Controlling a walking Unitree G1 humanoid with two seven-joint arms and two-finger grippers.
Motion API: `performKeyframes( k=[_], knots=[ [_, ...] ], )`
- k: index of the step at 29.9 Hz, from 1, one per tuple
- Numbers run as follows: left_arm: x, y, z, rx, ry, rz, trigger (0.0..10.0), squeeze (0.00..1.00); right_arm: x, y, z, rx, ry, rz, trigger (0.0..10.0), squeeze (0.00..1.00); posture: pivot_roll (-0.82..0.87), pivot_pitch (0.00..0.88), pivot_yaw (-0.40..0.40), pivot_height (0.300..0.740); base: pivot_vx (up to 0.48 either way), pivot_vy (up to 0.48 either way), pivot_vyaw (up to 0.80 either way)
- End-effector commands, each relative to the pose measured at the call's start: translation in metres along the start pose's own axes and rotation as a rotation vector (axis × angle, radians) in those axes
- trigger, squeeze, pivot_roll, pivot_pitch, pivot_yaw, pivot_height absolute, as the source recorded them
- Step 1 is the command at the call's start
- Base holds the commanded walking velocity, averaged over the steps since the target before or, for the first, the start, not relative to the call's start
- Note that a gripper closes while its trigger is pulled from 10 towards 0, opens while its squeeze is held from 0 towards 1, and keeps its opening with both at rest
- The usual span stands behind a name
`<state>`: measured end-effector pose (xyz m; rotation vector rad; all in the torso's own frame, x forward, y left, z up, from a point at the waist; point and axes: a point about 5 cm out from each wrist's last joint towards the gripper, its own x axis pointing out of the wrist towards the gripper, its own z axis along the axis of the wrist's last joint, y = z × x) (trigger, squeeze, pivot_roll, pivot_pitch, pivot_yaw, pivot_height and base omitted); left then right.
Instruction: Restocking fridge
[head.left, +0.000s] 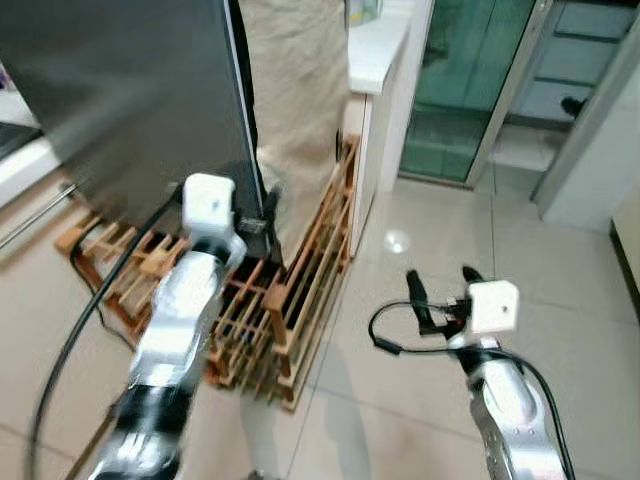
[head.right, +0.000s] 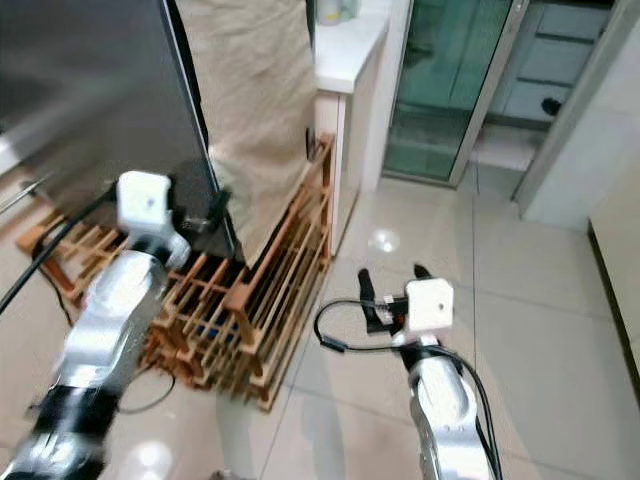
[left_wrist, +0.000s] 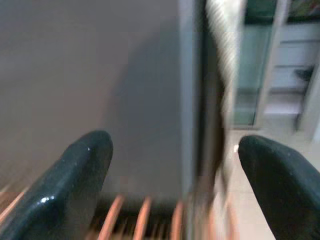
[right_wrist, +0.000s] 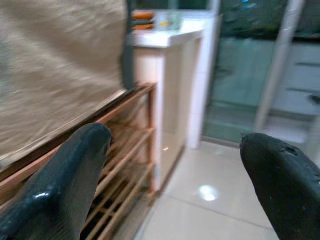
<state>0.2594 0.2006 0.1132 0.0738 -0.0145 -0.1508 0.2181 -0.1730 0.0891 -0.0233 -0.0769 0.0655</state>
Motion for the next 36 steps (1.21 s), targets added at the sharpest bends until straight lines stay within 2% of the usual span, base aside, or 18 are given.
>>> performKeyframes(
  k=[1,2,3,4,6,8,11,14,16,20,27,30,36],
  knots=[
    [-0.021,0.006,0.007,-0.018,-0.024,0.025,10.0,0.00,-0.007,-0.006,0.013,-0.024,-0.042,-0.026,10.0,0.00,-0.17,0.000,0.054,0.740,0.000,0.000,0.00],
    [-0.032,0.006,0.001,-0.037,0.012,0.046,10.0,0.00,-0.011,-0.011,0.012,-0.030,-0.032,-0.037,10.0,0.00,-0.16,0.000,0.049,0.740,0.000,0.000,0.00],
    [-0.032,0.006,0.001,-0.037,0.012,0.046,10.0,0.00,-0.011,-0.011,0.012,-0.030,-0.032,-0.037,10.0,0.00,-0.16,0.000,0.049,0.740,0.000,0.000,0.00],
    [-0.037,0.002,-0.001,-0.029,0.026,0.069,10.0,0.00,-0.015,-0.020,0.007,-0.042,-0.009,-0.062,10.0,0.00,-0.16,0.000,0.045,0.740,0.000,0.000,0.00],
    [-0.034,-0.002,0.000,-0.035,0.021,0.091,10.0,0.00,-0.014,-0.026,0.004,-0.050,0.003,-0.076,10.0,0.00,-0.15,0.000,0.036,0.740,0.000,0.000,0.00],
    [-0.014,-0.010,0.016,-0.061,-0.063,0.091,10.0,0.00,-0.004,-0.024,0.005,-0.055,0.000,-0.064,10.0,0.00,-0.15,0.000,0.032,0.740,0.187,0.000,0.00],
    [-0.003,-0.017,0.027,-0.067,-0.085,0.074,10.0,0.00,0.005,-0.019,0.009,-0.050,-0.021,-0.052,10.0,0.00,-0.16,0.000,0.037,0.740,0.446,0.000,0.00],
    [0.000,-0.021,0.032,-0.075,-0.092,0.062,10.0,0.00,0.008,-0.019,0.010,-0.025,-0.017,-0.068,10.0,0.00,-0.16,0.000,0.039,0.740,0.446,0.000,0.00],
    [0.002,-0.022,0.035,-0.082,-0.091,0.063,10.0,0.00,0.008,-0.027,0.008,0.027,0.009,-0.117,10.0,0.00,-0.16,0.000,0.039,0.740,0.448,0.000,0.00],
    [0.007,-0.027,0.040,-0.094,-0.108,0.036,10.0,0.00,0.008,-0.037,0.005,0.040,0.026,-0.148,10.0,0.00,-0.16,0.000,0.040,0.740,0.448,0.000,0.00],
    [0.015,-0.032,0.048,-0.121,-0.138,0.028,10.0,0.00,0.014,-0.028,0.006,0.041,0.025,-0.105,10.0,0.00,-0.16,0.000,0.033,0.740,0.448,0.000,0.00],
    [0.017,-0.035,0.054,-0.114,-0.153,0.011,10.0,0.00,0.020,-0.021,0.010,0.025,0.012,-0.051,10.0,0.00,-0.16,0.000,0.030,0.740,0.000,0.000,0.00],
    [0.019,-0.031,0.064,-0.111,-0.187,0.008,10.0,0.00,0.021,-0.017,0.008,0.026,0.024,-0.024,10.0,0.00,-0.15,0.000,0.027,0.740,0.000,0.000,0.00]
  ],
)
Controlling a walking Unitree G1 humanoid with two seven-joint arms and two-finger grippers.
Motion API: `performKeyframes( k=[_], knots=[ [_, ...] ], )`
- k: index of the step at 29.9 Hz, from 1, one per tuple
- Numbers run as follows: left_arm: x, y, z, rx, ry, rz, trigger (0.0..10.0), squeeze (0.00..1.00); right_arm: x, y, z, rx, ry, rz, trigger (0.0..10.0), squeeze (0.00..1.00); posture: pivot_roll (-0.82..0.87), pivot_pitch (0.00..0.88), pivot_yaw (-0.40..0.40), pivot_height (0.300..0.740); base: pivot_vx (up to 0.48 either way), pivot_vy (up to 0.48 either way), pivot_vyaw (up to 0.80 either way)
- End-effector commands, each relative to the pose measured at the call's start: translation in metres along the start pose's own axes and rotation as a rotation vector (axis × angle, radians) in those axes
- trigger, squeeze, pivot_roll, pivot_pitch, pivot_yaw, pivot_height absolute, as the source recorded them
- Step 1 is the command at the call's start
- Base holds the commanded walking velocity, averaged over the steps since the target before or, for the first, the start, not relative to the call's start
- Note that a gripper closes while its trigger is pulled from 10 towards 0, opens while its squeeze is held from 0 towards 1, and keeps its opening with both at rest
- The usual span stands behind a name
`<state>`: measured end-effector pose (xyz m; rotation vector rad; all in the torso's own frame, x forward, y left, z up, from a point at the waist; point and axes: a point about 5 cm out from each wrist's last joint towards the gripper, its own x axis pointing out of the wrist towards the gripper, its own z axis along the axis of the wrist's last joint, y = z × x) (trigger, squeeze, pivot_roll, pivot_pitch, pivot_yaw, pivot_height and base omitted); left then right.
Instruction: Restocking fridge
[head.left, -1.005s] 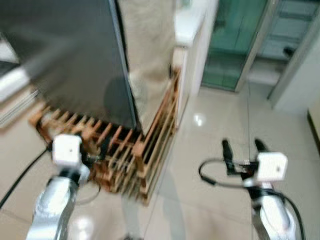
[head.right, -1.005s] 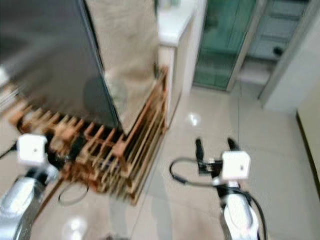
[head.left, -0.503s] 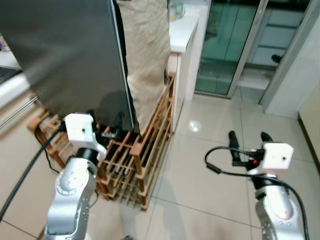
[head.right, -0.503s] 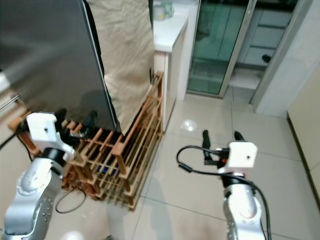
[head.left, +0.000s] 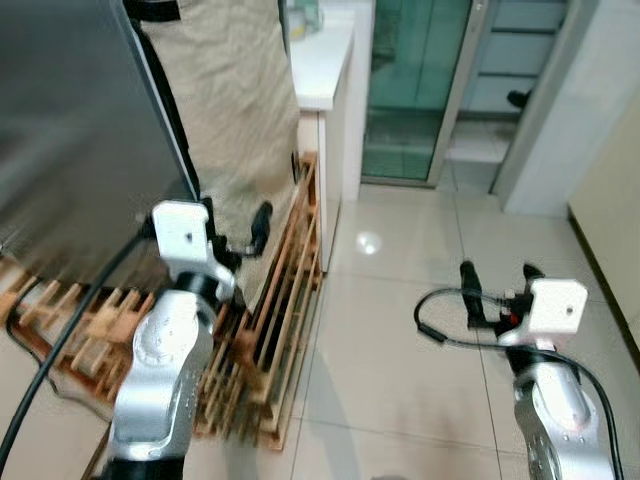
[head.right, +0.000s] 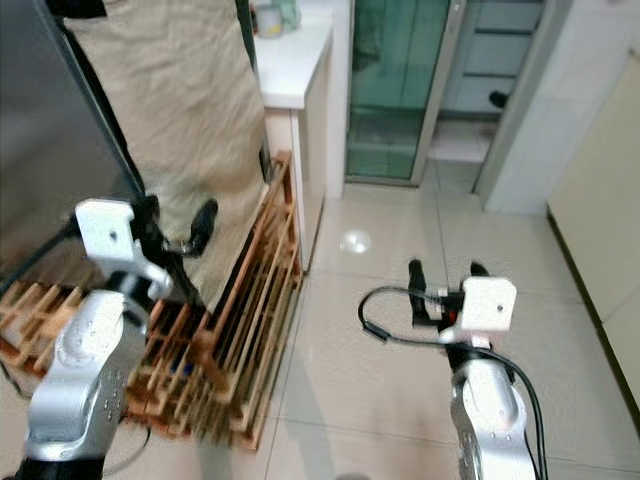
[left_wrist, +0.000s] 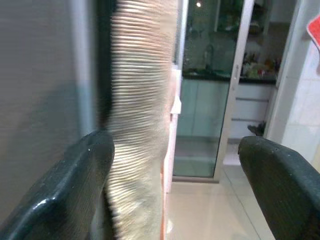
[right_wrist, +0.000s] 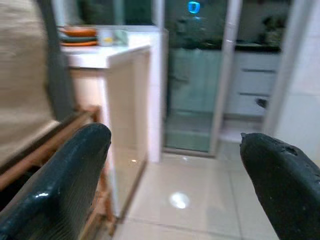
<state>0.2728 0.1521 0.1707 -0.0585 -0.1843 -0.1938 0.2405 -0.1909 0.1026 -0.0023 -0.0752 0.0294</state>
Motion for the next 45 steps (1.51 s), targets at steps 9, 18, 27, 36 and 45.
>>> performKeyframes(
  k=[9,18,27,36,45],
  knots=[
    [0.011,0.001,0.006,-0.012,0.002,0.019,10.0,0.00,0.000,0.013,-0.007,0.015,0.032,0.046,10.0,0.00,-0.15,0.000,0.035,0.740,0.000,0.000,0.00],
    [0.017,-0.005,0.002,-0.030,0.028,-0.010,10.0,0.00,0.001,0.014,-0.008,0.014,0.037,0.049,10.0,0.00,-0.16,0.000,0.036,0.740,0.000,0.000,0.00],
    [0.022,-0.008,-0.011,-0.051,0.099,0.003,10.0,0.00,0.002,0.015,-0.009,0.007,0.035,0.056,10.0,0.00,-0.17,0.000,0.042,0.740,0.000,0.000,0.00],
    [0.026,-0.011,-0.008,-0.063,0.091,-0.033,10.0,0.00,0.001,0.014,-0.010,0.006,0.038,0.053,10.0,0.00,-0.18,0.000,0.049,0.740,0.000,0.000,0.00],
    [0.041,-0.013,-0.005,-0.053,0.089,-0.069,10.0,0.00,0.004,0.016,-0.013,0.007,0.038,0.055,10.0,0.00,-0.18,0.000,0.055,0.740,0.000,0.000,0.00]
  ],
)
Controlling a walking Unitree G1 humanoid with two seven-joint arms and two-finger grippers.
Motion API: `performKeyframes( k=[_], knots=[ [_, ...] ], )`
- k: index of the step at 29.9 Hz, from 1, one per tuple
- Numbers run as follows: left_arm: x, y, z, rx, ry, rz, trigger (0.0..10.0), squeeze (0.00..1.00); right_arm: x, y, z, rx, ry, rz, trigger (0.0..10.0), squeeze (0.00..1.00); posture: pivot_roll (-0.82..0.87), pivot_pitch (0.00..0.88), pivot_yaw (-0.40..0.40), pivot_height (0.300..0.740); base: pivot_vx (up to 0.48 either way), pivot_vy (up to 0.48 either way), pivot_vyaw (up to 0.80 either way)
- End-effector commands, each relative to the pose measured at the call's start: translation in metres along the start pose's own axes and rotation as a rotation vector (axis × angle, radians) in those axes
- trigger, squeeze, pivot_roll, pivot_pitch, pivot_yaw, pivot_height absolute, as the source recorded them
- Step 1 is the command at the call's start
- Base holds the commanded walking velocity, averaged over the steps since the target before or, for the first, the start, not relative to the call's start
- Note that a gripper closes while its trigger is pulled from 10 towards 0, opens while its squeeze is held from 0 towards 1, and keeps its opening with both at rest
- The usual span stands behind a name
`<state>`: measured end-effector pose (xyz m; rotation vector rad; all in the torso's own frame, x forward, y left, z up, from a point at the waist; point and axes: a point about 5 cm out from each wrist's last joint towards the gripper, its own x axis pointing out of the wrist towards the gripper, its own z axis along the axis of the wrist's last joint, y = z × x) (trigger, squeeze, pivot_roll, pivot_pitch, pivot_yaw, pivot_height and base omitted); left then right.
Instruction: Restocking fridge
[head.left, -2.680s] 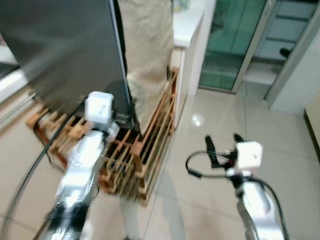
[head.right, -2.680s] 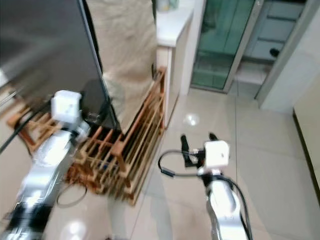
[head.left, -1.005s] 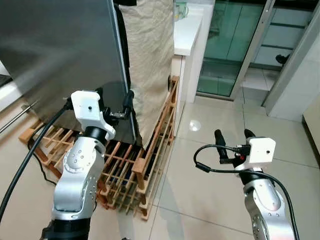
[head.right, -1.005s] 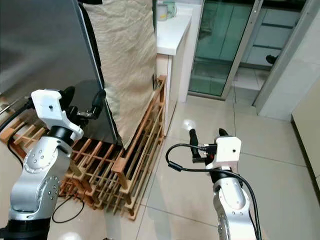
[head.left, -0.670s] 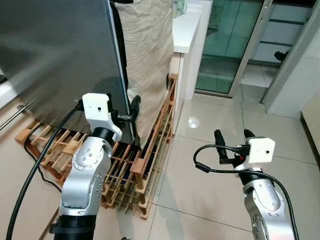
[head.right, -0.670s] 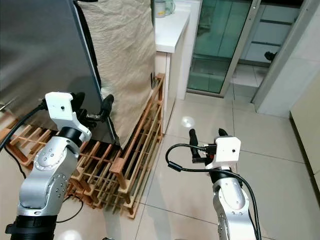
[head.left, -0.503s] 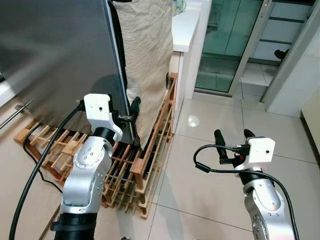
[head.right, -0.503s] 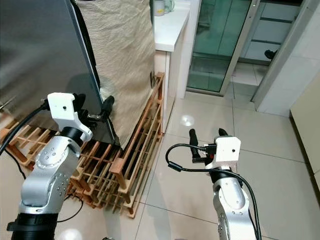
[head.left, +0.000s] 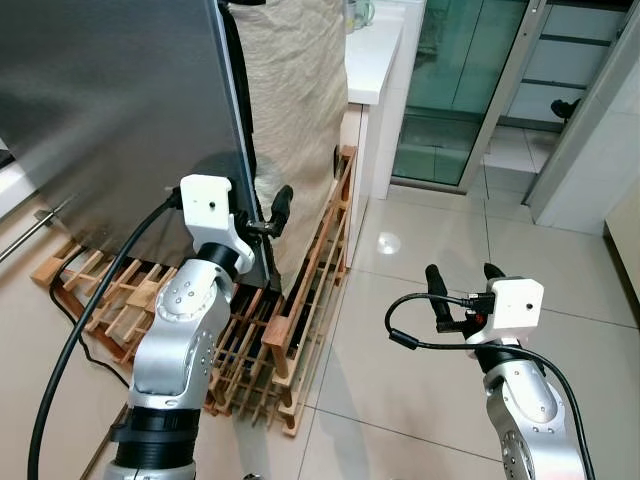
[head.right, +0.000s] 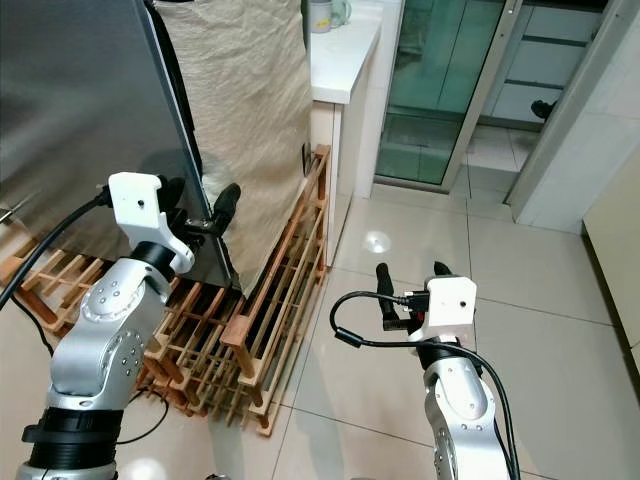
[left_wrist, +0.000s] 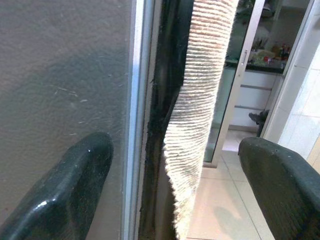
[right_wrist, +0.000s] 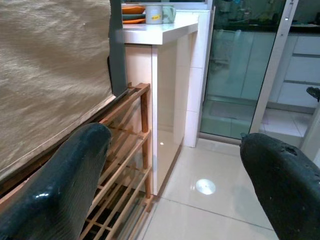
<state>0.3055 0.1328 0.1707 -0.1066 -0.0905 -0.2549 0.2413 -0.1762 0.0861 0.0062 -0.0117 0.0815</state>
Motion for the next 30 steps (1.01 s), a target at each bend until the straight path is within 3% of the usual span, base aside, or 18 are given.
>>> performKeyframes(
  k=[1,9,13,23,30],
  knots=[
    [0.005,-0.001,0.003,0.009,0.000,-0.016,10.0,0.00,0.004,0.001,0.004,-0.005,-0.025,0.003,10.0,0.00,-0.18,0.000,0.055,0.740,0.000,0.000,0.00],
    [0.015,-0.008,0.004,-0.012,-0.002,-0.038,10.0,0.00,0.007,0.001,0.002,-0.003,-0.025,0.005,10.0,0.00,-0.18,0.000,0.055,0.740,0.000,0.000,0.00],
    [0.024,-0.024,0.014,-0.080,-0.032,-0.089,10.0,0.00,0.008,0.004,0.001,-0.002,-0.028,0.015,10.0,0.00,-0.18,0.000,0.062,0.740,0.000,0.000,0.00],
    [0.009,-0.024,0.010,-0.074,0.002,-0.141,10.0,0.00,0.005,0.006,-0.002,0.002,-0.023,0.020,10.0,0.00,-0.18,0.000,0.064,0.740,0.000,0.000,0.00],
    [0.009,-0.024,0.012,-0.068,0.008,-0.154,10.0,0.00,0.009,0.008,0.001,0.007,-0.031,0.036,10.0,0.00,-0.18,0.000,0.063,0.740,0.000,0.000,0.00]
  ],
)
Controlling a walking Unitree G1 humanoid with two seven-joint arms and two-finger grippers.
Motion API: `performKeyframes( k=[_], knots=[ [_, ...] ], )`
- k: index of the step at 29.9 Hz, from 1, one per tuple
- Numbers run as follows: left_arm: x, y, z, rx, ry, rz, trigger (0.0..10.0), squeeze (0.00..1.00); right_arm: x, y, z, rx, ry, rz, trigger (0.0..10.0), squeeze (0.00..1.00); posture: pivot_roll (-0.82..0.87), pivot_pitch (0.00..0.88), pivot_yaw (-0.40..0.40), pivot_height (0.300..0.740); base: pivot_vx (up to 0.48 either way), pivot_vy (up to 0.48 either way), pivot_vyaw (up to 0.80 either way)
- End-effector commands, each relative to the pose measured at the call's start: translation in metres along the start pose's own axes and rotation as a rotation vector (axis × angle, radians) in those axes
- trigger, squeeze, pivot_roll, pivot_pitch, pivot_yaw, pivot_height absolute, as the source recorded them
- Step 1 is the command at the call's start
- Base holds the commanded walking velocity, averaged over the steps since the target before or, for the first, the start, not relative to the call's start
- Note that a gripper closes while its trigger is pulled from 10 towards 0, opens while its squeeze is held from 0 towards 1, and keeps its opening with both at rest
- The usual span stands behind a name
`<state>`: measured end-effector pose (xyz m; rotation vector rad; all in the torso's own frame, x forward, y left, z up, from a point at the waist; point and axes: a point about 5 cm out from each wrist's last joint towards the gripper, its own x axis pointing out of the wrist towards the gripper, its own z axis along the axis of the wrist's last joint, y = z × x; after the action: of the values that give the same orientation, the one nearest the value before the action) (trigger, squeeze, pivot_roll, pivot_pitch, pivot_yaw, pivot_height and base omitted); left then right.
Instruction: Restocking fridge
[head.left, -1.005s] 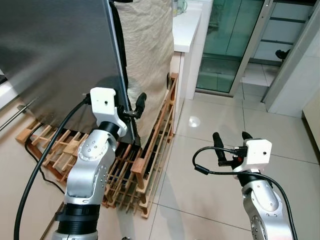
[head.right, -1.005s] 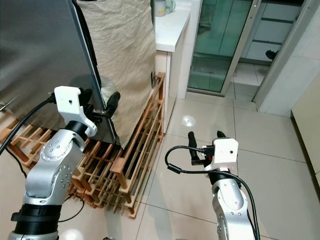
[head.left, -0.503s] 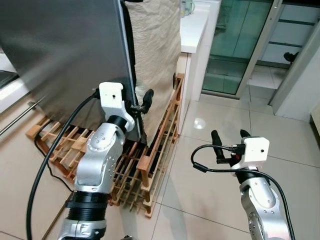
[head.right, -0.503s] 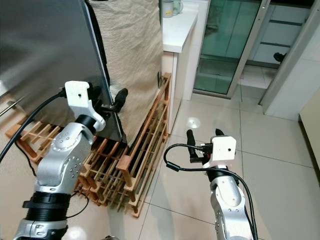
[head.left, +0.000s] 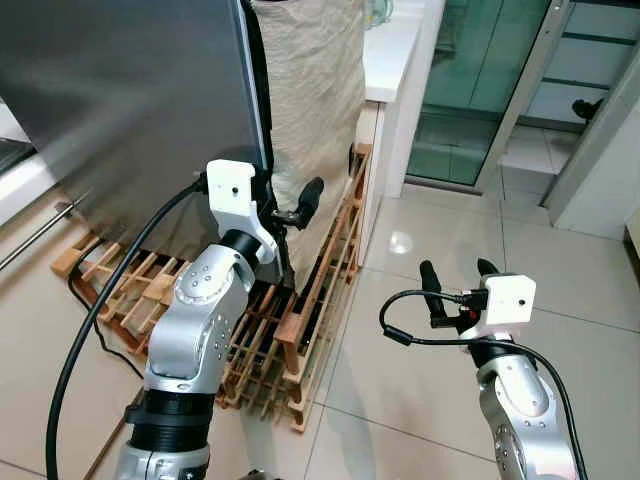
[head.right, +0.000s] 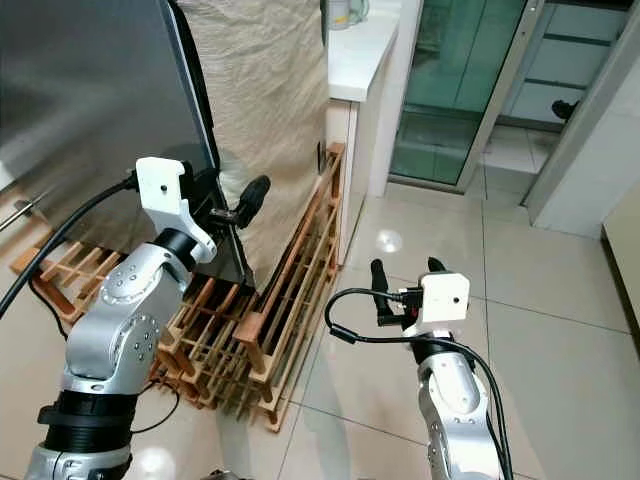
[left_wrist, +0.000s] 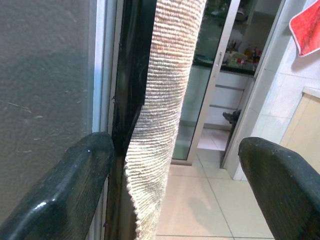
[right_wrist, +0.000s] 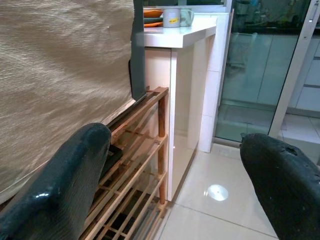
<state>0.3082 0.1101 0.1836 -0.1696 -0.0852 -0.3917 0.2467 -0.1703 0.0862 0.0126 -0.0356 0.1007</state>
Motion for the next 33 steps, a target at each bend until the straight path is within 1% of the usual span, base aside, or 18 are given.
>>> performKeyframes(
  k=[1,3,6,7,8,9,11,12,19,21,22,24,25,26,29,30,31,33],
  knots=[
    [0.000,-0.002,0.002,0.001,0.005,-0.021,10.0,0.00,0.003,0.003,0.001,0.002,-0.007,0.017,10.0,0.00,-0.18,0.000,0.063,0.740,0.000,0.000,0.00],
    [0.001,-0.004,0.001,0.006,0.012,-0.025,10.0,0.00,0.006,0.010,0.004,0.020,-0.017,0.061,10.0,0.00,-0.18,0.000,0.061,0.740,0.000,0.000,0.00],
    [0.007,-0.002,-0.003,0.017,0.024,-0.017,10.0,0.00,0.009,0.026,0.010,0.035,-0.021,0.187,10.0,0.00,-0.17,0.000,0.056,0.740,0.000,0.000,0.00],
    [0.007,-0.002,-0.003,0.017,0.024,-0.017,10.0,0.00,0.009,0.026,0.010,0.035,-0.021,0.187,10.0,0.00,-0.17,0.000,0.056,0.740,0.000,0.000,0.00],
    [0.010,-0.002,-0.003,0.019,0.027,-0.016,10.0,0.00,0.010,0.029,0.011,0.034,-0.022,0.213,10.0,0.00,-0.17,0.000,0.056,0.740,0.000,0.000,0.00],
    [0.017,-0.004,-0.002,0.025,0.023,-0.022,10.0,0.00,0.013,0.032,0.013,0.037,-0.018,0.248,10.0,0.00,-0.17,0.000,0.053,0.740,0.000,0.000,0.00],
    [0.019,-0.005,-0.001,0.028,0.021,-0.023,10.0,0.00,0.014,0.032,0.013,0.038,-0.015,0.258,10.0,0.00,-0.17,0.000,0.053,0.740,0.000,0.000,0.00],
    [0.024,-0.004,0.000,0.036,0.015,-0.017,10.0,0.00,0.014,0.035,0.012,0.042,-0.004,0.298,10.0,0.00,-0.17,0.000,0.051,0.740,0.000,0.000,0.00],
    [0.030,-0.003,0.003,0.057,-0.002,-0.002,10.0,0.00,0.013,0.038,0.010,0.072,0.032,0.359,10.0,0.00,-0.18,0.000,0.053,0.740,0.000,0.000,0.00],
    [0.035,-0.011,-0.005,0.043,0.009,-0.045,10.0,0.00,0.013,0.037,0.010,0.092,0.042,0.356,10.0,0.00,-0.18,0.000,0.052,0.740,0.000,0.000,0.00],
    [0.037,-0.021,-0.006,0.049,0.000,-0.117,10.0,0.00,0.013,0.037,0.010,0.091,0.042,0.356,10.0,0.00,-0.18,0.000,0.052,0.740,0.000,0.000,0.00],
    [0.039,-0.041,-0.005,0.107,-0.039,-0.240,10.0,0.00,0.014,0.038,0.010,0.093,0.046,0.363,10.0,0.00,-0.18,0.000,0.050,0.740,0.000,0.000,0.00],
    [0.041,-0.054,-0.007,0.088,-0.039,-0.306,10.0,0.00,0.014,0.038,0.010,0.096,0.049,0.367,10.0,0.00,-0.18,0.000,0.049,0.740,0.000,0.000,0.00],
    [0.042,-0.061,-0.008,0.069,-0.036,-0.340,10.0,0.00,0.014,0.039,0.010,0.099,0.051,0.370,10.0,0.00,-0.18,0.000,0.048,0.740,0.000,0.000,0.00],
    [0.052,-0.086,-0.014,-0.049,-0.021,-0.451,10.0,0.00,0.014,0.043,0.009,0.107,0.060,0.392,10.0,0.00,-0.18,0.000,0.048,0.740,0.000,0.000,0.00],
    [0.052,-0.086,-0.014,-0.049,-0.021,-0.451,10.0,0.00,0.014,0.043,0.009,0.107,0.060,0.392,10.0,0.00,-0.18,0.000,0.048,0.740,0.000,0.000,0.00],
    [0.055,-0.094,-0.015,-0.094,-0.016,-0.487,10.0,0.00,0.014,0.044,0.009,0.110,0.062,0.397,10.0,0.00,-0.18,0.000,0.052,0.740,0.000,0.000,0.00],
    [0.058,-0.115,-0.017,-0.118,-0.012,-0.597,10.0,0.00,0.013,0.045,0.009,0.116,0.067,0.402,10.0,0.00,-0.19,0.000,0.054,0.740,0.000,0.000,0.00]
  ],
)
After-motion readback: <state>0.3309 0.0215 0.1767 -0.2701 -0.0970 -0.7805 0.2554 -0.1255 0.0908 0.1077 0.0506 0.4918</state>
